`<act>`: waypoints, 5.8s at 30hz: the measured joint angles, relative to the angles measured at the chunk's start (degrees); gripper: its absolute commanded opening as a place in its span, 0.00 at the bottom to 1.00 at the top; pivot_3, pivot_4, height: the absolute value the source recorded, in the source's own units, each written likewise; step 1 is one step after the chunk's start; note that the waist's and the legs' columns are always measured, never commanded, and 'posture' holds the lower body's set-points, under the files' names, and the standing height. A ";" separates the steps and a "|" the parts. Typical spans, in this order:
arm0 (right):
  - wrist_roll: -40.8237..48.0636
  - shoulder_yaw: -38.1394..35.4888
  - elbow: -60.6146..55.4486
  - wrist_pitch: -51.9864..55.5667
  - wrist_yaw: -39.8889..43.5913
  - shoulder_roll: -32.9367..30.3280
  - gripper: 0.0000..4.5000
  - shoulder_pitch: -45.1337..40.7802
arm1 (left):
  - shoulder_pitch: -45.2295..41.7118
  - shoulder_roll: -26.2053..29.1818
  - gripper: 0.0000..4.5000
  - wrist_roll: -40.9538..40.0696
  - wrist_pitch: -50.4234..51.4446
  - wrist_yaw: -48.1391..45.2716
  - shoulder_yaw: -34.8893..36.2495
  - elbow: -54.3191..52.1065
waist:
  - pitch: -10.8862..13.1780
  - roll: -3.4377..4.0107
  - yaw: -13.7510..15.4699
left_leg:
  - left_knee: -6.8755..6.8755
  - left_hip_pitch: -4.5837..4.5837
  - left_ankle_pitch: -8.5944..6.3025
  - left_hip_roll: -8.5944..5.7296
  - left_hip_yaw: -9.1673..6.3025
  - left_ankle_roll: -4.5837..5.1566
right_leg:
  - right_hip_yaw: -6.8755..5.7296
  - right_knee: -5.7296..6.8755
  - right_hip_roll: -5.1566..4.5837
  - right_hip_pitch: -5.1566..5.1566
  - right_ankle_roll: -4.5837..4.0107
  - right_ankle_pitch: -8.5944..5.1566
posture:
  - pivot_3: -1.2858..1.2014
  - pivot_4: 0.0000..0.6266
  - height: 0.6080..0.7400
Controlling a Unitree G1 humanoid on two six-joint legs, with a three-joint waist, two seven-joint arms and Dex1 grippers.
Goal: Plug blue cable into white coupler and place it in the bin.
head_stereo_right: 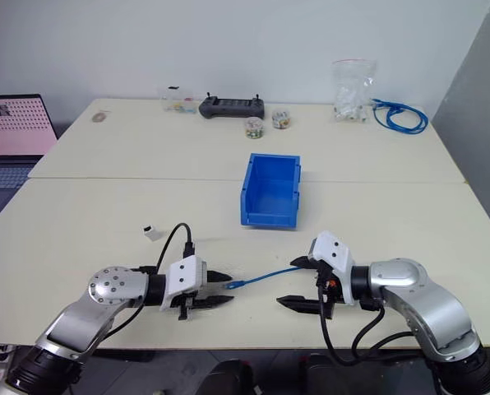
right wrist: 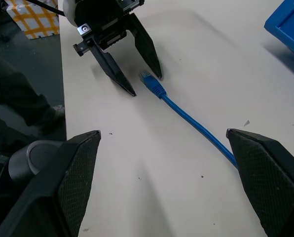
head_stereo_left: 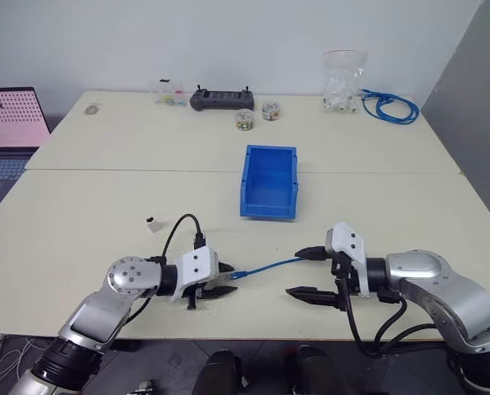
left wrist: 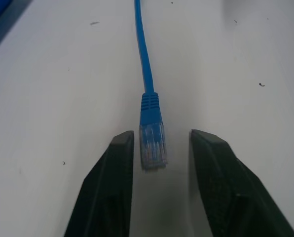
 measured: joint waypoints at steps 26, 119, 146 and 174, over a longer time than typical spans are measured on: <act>33.38 -16.01 -11.20 10.83 -14.82 1.09 0.96 9.32 | -18.69 -14.04 0.05 -28.97 40.93 1.02 9.55 -4.58 | 0.09 -0.17 -0.05 | 0.07 -0.25 0.00 -0.04 -0.10 0.00 | -0.08 -0.10 0.01 -0.04 0.04 0.00 | 0.52 0.24 1.00; 33.66 -6.69 14.21 0.60 -18.86 8.32 0.02 -7.42 | 5.68 -33.43 1.00 -5.41 21.72 65.82 26.66 -7.73 | 0.07 -0.25 0.67 | 0.00 -0.51 -0.01 -0.08 0.04 0.00 | 0.04 -0.23 -0.08 -0.32 -0.19 0.22 | 0.52 0.24 1.00; 33.08 -6.97 14.04 1.41 -18.81 8.61 0.02 -7.51 | -1.03 -34.56 0.37 0.80 22.54 68.08 25.14 0.03 | 0.07 -0.26 0.52 | 0.01 -0.47 0.00 -0.07 0.02 0.00 | 0.02 -0.15 -0.06 -0.32 -0.17 0.22 | 0.52 0.24 1.00; 25.15 -5.51 1.24 -1.25 -19.23 5.25 0.01 5.78 | -0.57 -5.00 0.18 -10.36 9.91 2.39 3.30 -7.64 | 0.11 -0.16 0.30 | -0.06 -0.42 0.00 0.02 0.05 0.00 | 0.04 -0.26 0.04 -0.31 0.06 0.03 | 0.52 0.24 1.00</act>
